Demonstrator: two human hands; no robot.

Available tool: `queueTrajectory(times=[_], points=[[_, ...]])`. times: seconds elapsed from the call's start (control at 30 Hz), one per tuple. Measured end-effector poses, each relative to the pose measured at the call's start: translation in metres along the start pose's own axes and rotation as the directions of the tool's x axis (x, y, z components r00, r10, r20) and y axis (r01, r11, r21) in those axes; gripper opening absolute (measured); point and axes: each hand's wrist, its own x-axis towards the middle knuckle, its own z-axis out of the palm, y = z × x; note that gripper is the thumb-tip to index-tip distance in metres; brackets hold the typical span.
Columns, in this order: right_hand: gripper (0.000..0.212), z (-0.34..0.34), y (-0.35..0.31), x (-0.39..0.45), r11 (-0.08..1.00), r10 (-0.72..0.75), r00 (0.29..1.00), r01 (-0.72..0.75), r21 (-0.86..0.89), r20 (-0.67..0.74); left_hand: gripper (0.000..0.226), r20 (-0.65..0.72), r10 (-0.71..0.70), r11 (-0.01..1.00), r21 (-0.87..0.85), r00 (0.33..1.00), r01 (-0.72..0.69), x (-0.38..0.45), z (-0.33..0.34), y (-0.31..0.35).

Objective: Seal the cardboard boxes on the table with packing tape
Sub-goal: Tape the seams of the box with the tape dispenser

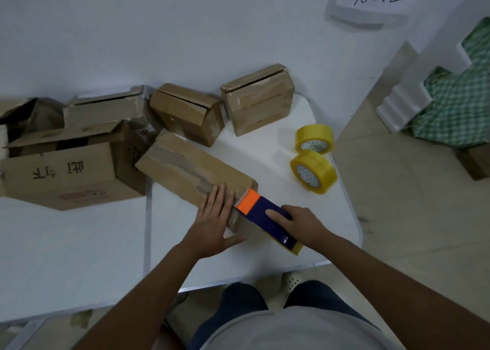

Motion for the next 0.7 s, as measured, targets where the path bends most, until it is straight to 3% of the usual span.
queueTrajectory(times=[0.23, 0.7], points=[[0.044, 0.001, 0.014, -0.003, 0.998, -0.017, 1.000, 0.017, 0.066, -0.004, 0.086, -0.083, -0.111, 0.993, 0.035, 0.990, 0.115, 0.006, 0.010, 0.006], [0.041, -0.019, 0.070, -0.026, 0.997, 0.009, 1.000, -0.008, 0.083, -0.012, 0.091, -0.035, -0.133, 0.990, 0.044, 0.990, 0.135, 0.015, 0.007, 0.002]])
